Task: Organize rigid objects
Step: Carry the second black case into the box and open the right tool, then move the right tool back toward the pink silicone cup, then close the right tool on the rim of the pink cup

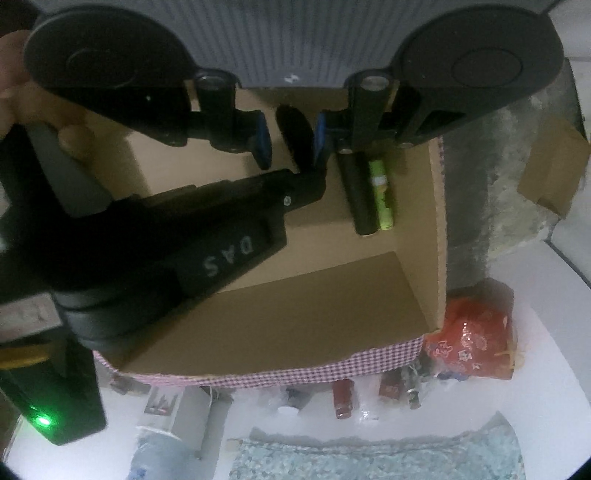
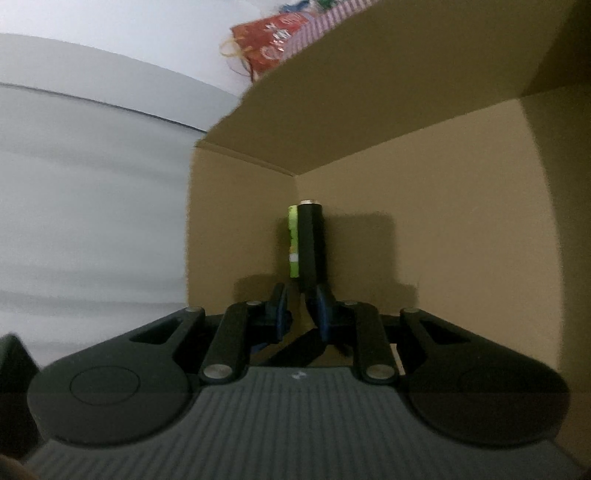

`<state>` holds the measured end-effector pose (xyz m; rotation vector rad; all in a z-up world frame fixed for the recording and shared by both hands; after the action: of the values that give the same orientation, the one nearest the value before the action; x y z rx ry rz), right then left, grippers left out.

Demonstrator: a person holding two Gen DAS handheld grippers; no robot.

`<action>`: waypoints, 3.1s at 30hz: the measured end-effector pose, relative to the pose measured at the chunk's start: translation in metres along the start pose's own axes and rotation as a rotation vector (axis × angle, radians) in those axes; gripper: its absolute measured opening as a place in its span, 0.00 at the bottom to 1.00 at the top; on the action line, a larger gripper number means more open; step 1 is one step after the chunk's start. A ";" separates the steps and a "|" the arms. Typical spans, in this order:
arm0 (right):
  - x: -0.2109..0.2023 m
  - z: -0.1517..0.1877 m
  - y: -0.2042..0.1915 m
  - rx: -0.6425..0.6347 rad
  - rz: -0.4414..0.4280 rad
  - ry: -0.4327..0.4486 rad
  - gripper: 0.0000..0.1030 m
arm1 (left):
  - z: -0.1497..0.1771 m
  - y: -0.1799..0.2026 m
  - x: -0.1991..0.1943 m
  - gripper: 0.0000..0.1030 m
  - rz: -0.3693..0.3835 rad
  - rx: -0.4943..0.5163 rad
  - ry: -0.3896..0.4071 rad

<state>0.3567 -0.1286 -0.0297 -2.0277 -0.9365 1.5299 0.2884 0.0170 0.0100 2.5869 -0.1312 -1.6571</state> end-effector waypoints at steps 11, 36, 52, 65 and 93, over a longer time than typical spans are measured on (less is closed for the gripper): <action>-0.004 0.002 -0.005 0.020 -0.021 0.003 0.22 | 0.001 -0.008 -0.020 0.39 0.054 -0.045 0.072; -0.220 0.257 -0.013 -0.310 0.192 0.547 0.83 | 0.170 0.032 -0.137 1.00 0.287 -0.053 0.375; -0.175 0.297 -0.002 -0.491 0.741 0.505 0.99 | 0.224 0.017 -0.054 1.00 0.467 -0.276 0.148; -0.177 0.277 0.023 -0.480 0.574 0.588 0.98 | 0.219 0.090 -0.039 0.99 0.210 0.120 0.319; -0.121 0.265 0.062 -0.376 0.473 0.303 0.10 | 0.241 0.137 -0.015 0.58 0.353 0.206 0.187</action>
<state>0.1002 -0.2746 -0.0718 -2.8131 -0.6916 1.2624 0.0588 -0.1203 -0.0630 2.6440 -0.7361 -1.3350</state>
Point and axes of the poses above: each gripper's, at about its wrist camera, not at the fingertips, and x roughly the way its jaws point, y to its right, z to its underside, the point moved 3 cm from there along x, roughly the way its jaws point, and after that the axes turned 12 degrees about -x, right-handed, at the moved point
